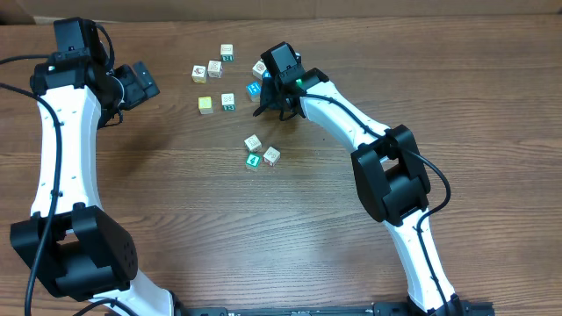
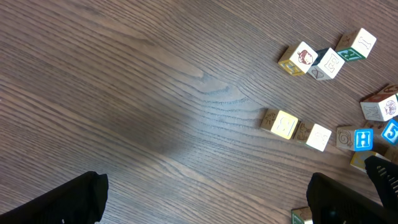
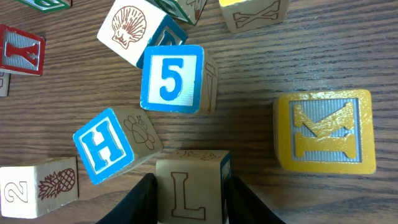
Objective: Form a circle
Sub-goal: 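Close the right gripper on the beige 'L' block and hold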
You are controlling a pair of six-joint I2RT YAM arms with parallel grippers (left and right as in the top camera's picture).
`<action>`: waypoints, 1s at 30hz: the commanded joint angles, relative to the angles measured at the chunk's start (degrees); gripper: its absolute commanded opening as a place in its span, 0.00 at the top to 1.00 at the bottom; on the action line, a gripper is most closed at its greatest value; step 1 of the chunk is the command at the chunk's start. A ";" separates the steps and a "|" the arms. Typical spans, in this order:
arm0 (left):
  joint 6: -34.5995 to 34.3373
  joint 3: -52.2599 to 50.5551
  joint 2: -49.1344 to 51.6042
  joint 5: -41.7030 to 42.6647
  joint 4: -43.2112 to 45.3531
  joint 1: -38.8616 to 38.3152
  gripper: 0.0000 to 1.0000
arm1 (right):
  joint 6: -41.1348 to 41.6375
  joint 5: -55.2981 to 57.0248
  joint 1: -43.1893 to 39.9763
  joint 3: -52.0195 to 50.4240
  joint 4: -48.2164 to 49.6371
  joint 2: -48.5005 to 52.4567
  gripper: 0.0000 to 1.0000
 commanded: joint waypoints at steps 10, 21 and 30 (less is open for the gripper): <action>-0.33 0.02 0.35 0.13 0.07 -0.39 0.01 | 0.02 -0.42 -0.28 -0.31 0.31 0.61 0.62; -0.33 0.02 0.35 0.11 0.07 -0.39 0.01 | 0.02 -0.39 -0.28 -0.31 0.33 0.61 0.62; -0.33 0.02 0.35 0.11 0.07 -0.39 0.01 | 0.02 -0.39 -0.28 -0.31 0.39 0.61 0.62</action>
